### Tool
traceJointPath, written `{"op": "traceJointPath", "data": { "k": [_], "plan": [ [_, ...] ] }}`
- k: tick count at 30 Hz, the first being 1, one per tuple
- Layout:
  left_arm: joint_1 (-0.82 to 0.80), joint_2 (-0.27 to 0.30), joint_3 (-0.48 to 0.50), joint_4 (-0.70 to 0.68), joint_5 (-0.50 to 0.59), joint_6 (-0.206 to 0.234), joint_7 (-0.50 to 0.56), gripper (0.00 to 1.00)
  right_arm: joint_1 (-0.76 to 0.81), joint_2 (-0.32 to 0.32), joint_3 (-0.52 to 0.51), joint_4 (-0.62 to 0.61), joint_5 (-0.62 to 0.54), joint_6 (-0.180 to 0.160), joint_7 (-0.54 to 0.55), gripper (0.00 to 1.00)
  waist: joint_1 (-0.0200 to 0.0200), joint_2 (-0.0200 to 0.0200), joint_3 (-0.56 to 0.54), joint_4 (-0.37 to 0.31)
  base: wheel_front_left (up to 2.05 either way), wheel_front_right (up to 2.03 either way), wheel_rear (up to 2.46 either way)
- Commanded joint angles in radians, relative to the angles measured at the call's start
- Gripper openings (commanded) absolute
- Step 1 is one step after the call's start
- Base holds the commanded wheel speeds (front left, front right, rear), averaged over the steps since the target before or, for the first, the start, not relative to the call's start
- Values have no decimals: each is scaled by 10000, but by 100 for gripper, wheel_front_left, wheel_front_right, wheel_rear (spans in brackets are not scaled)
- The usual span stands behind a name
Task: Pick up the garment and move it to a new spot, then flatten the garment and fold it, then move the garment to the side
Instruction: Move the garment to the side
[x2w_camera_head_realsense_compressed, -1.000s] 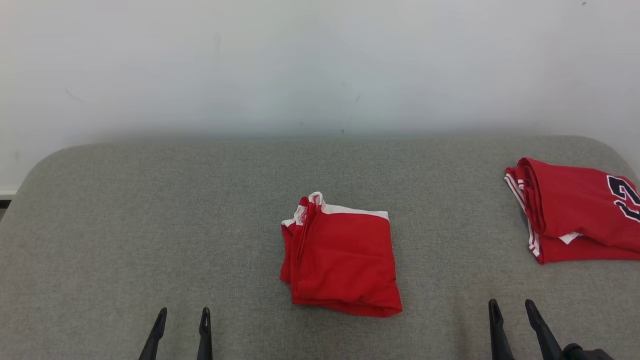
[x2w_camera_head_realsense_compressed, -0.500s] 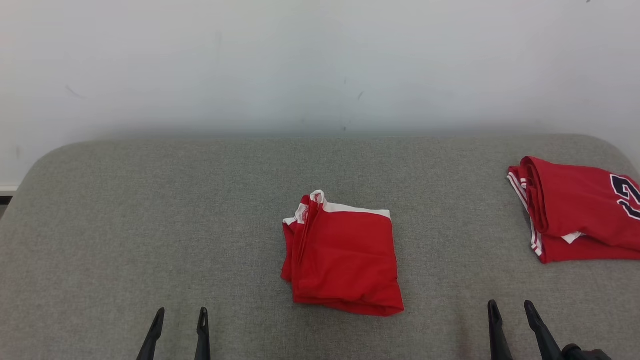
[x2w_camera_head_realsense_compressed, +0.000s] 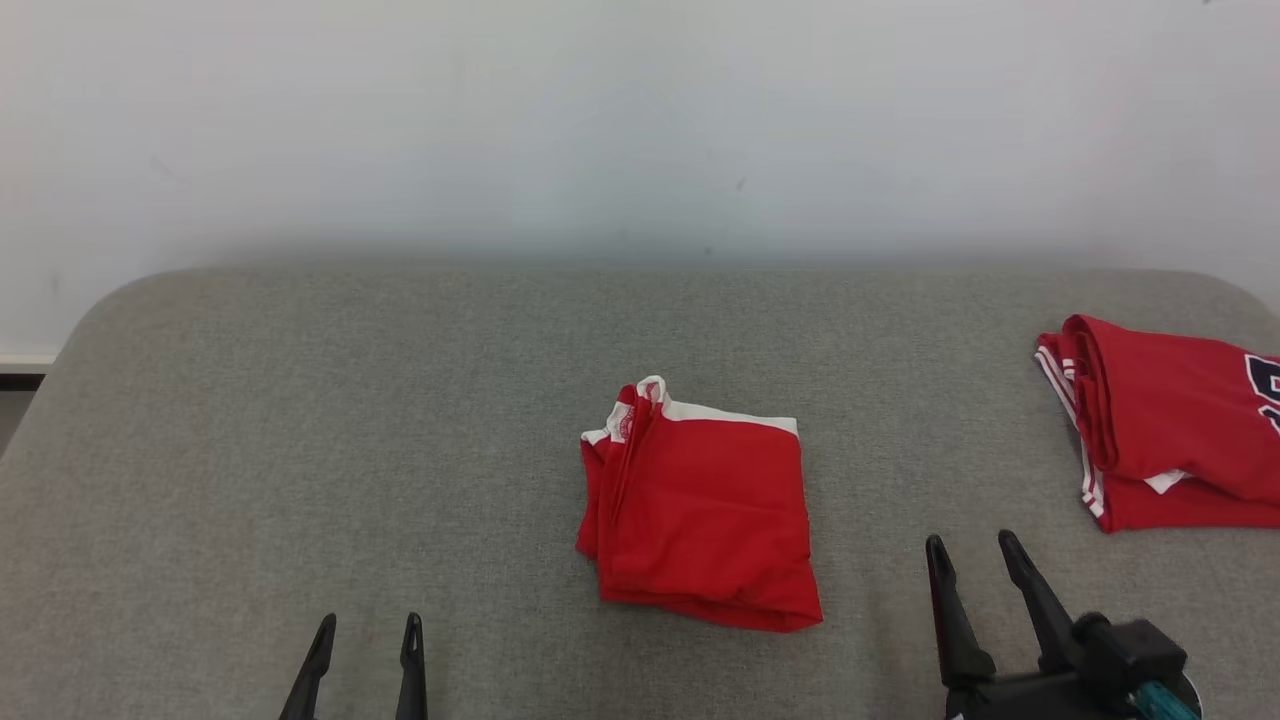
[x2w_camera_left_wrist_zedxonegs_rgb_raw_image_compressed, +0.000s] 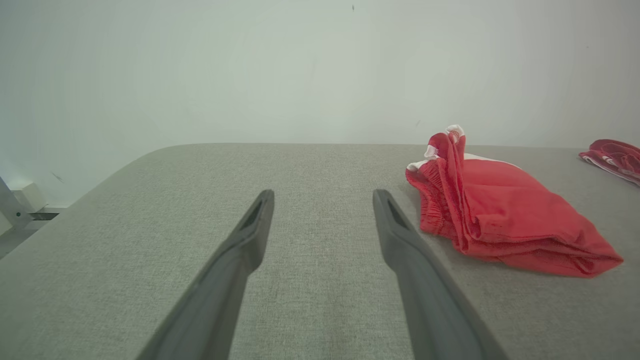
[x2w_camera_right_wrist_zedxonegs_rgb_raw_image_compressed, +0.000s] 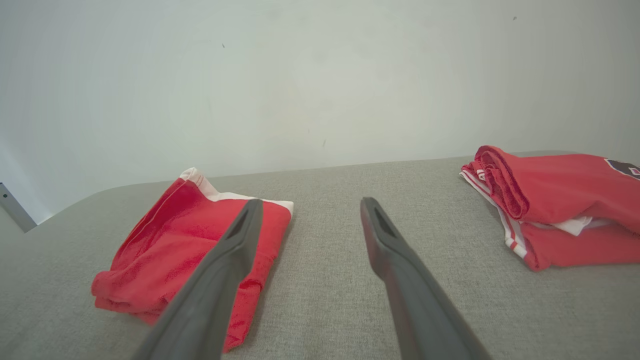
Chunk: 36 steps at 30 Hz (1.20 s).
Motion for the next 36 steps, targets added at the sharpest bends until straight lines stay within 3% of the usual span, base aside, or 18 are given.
{"op": "traceJointPath", "data": {
  "k": [1, 7, 18, 23, 30, 31, 33, 36],
  "plan": [
    [-130, 5, -39, 34, -24, 34, -28, 100, -526, -43, 100, 334, -108, -18, 10, 100, 0, 0, 53, 148, 0, 0, 0],
    [-216, 5, -215, 103, -105, 42, -28, 100, -1997, 2, 373, 2086, -122, -18, 9, 100, 0, 0, 147, 536, 0, 0, 0],
    [-683, 5, -953, 218, -519, 301, -28, 100, -5633, -25, 467, 7262, 635, -18, 274, 100, 0, 0, 976, 1633, 0, 0, 0],
    [-883, 7, -1156, 318, -610, 374, -28, 100, -6272, 103, 551, 8776, 1150, -18, 749, 100, 0, 0, 1080, 1922, 0, 0, 0],
    [-972, 8, -1239, 359, -657, 395, -28, 100, -6270, 477, 1064, 9703, 1941, -18, 1343, 100, 0, 0, 1001, 2012, 0, 0, 0],
    [-977, 8, -1256, 368, -664, 386, -28, 100, -6216, 523, 1138, 9708, 2127, -18, 1404, 56, 0, 0, 988, 2014, 0, 0, 0],
    [-967, 8, -1281, 373, -661, 376, -28, 100, -6158, 561, 1338, 9608, 2391, -18, 1337, 0, 0, 0, 968, 2007, 0, 0, 0],
    [-949, 8, -1278, 382, -671, 378, -28, 100, -6149, 475, 1689, 9475, 2595, -18, 1114, 0, 0, 0, 926, 1966, 0, 0, 0]
  ]
}}
